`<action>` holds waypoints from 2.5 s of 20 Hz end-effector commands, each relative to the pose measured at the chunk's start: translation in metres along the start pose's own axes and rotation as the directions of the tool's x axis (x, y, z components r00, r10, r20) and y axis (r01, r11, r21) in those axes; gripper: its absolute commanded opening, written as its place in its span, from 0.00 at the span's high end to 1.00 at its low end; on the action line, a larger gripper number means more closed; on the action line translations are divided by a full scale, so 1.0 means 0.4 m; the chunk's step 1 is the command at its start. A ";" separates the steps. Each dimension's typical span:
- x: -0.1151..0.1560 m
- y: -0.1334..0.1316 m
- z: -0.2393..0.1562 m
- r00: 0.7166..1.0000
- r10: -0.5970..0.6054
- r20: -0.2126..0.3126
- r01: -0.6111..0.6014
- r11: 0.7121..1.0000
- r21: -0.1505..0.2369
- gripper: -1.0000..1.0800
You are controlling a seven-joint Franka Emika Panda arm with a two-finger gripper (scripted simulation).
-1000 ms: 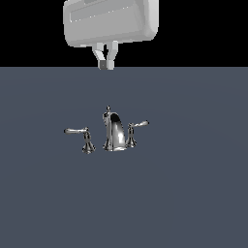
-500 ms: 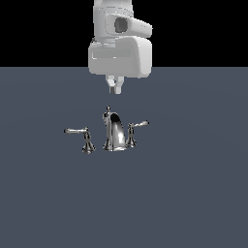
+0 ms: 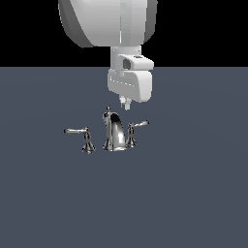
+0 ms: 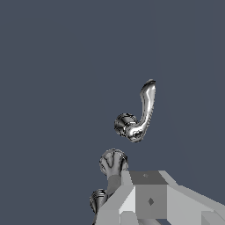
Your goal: Turn on the faucet by rotating a designated handle.
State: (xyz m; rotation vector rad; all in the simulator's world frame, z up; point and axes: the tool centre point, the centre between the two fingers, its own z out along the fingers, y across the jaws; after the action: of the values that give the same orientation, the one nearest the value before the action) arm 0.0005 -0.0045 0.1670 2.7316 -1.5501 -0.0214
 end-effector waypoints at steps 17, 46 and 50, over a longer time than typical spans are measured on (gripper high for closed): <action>0.193 -0.055 0.183 0.958 0.287 -0.010 -0.286 0.958 0.010 1.00; 0.181 0.051 0.180 0.962 0.274 -0.008 -0.274 0.962 0.018 1.00; 0.166 0.081 0.181 0.961 0.277 -0.008 -0.277 0.961 0.016 1.00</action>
State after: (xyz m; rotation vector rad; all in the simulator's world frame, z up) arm 0.0160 -0.0769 0.0943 2.5010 -1.9211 0.0196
